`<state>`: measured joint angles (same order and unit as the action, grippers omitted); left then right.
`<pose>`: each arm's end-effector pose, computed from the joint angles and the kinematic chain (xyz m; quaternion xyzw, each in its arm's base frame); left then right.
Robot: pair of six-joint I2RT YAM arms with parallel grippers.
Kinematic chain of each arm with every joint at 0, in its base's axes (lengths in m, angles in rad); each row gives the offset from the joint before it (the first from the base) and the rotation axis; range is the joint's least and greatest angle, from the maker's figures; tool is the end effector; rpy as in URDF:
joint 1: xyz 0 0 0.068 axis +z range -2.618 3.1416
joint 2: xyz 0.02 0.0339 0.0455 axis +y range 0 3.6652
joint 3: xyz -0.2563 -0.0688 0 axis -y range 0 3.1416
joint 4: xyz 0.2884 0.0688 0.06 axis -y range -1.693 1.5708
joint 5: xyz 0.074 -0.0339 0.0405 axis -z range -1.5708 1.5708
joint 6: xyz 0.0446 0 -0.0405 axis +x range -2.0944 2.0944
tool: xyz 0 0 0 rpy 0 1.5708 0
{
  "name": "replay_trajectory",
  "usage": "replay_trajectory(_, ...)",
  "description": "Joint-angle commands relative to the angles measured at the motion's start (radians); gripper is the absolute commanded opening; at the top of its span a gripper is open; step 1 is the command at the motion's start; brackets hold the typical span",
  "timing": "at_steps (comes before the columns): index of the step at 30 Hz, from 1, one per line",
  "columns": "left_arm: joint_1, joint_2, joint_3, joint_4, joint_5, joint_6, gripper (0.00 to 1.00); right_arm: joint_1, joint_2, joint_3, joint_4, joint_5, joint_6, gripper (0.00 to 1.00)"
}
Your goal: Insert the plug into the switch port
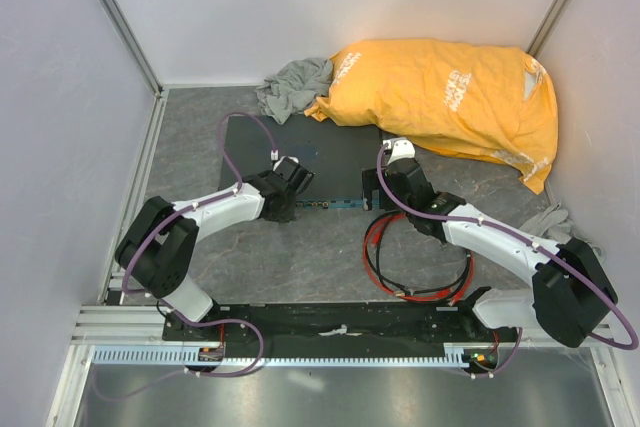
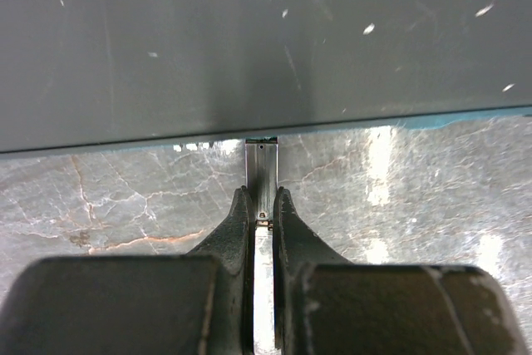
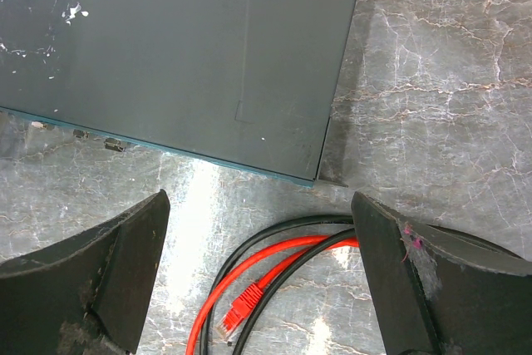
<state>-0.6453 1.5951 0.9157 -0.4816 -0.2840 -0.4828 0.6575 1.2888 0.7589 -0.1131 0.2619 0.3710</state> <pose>0.2750 -0.1914 0.1281 0.0500 0.9684 0.0094 0.2443 0.2616 0.1874 0.1955 -0.0688 0.8859 0.1165 0.4437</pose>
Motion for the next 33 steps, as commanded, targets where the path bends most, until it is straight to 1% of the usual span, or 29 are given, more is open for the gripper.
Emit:
replay_trajectory(1,0.009,0.011,0.043,0.026,-0.023,-0.002,0.01,0.002,-0.023,-0.001,0.032,0.002,0.003,0.98)
replay_trajectory(10,0.012,0.025,0.042,0.028,-0.012,-0.003,0.01,0.004,-0.022,-0.001,0.032,0.002,0.003,0.98)
replay_trajectory(33,0.041,-0.003,0.038,0.018,-0.034,-0.003,0.02,0.004,-0.023,-0.001,0.033,-0.001,0.003,0.98)
